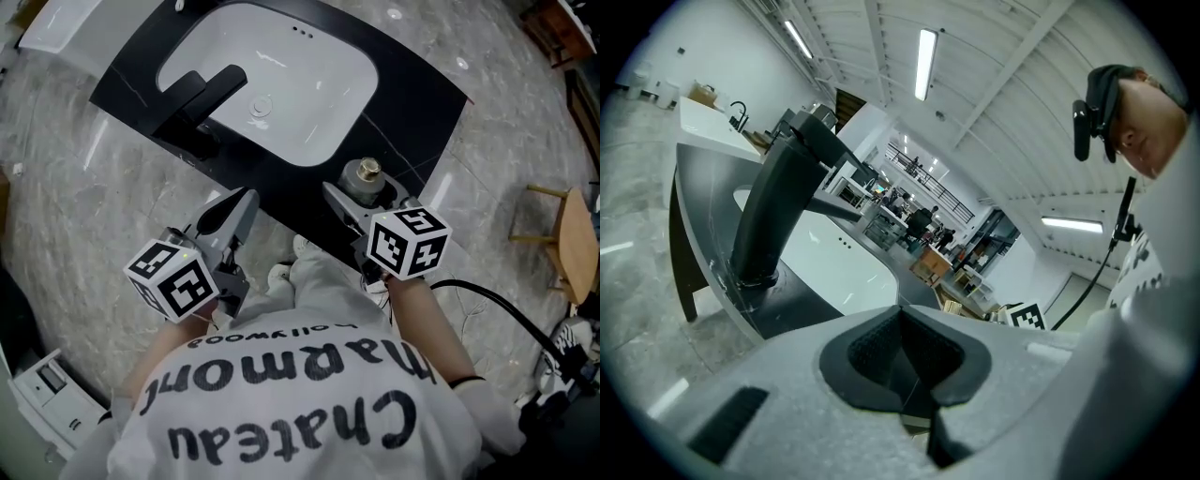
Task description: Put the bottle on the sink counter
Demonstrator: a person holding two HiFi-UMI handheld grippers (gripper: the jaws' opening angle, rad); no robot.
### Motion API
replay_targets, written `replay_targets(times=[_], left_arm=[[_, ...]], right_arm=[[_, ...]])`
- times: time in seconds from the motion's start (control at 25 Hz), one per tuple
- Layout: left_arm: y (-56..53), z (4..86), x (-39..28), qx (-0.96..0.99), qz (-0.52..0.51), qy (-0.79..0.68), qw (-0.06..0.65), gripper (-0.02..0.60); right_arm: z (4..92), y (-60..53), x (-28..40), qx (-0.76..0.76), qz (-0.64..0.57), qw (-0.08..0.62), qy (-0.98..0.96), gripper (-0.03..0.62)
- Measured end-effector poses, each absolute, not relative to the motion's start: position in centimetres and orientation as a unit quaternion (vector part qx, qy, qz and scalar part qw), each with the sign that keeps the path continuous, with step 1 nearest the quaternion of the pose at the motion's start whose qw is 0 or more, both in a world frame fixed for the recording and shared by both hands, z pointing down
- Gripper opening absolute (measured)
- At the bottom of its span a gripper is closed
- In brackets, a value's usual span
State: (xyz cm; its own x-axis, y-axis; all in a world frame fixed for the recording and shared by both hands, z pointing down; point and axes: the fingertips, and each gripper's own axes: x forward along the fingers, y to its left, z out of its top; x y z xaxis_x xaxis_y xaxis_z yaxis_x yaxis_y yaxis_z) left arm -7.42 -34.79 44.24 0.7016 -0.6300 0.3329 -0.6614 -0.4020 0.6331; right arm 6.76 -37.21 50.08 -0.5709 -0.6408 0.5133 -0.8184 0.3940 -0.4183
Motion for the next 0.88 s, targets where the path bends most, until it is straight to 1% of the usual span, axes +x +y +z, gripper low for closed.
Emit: replay_targets(times=[0.24, 0.88], left_arm=[[-34.94, 44.13, -7.56, 0.839, 0.019, -0.382, 0.386, 0.015], [-34.32, 43.61, -7.09, 0.85, 0.01, -0.364, 0.38, 0.015]], right_arm=[[50.6, -37.05, 6.26, 0.442, 0.307, 0.164, -0.827, 0.341], [50.88, -37.46, 6.38, 0.423, 0.343, 0.161, -0.823, 0.342]])
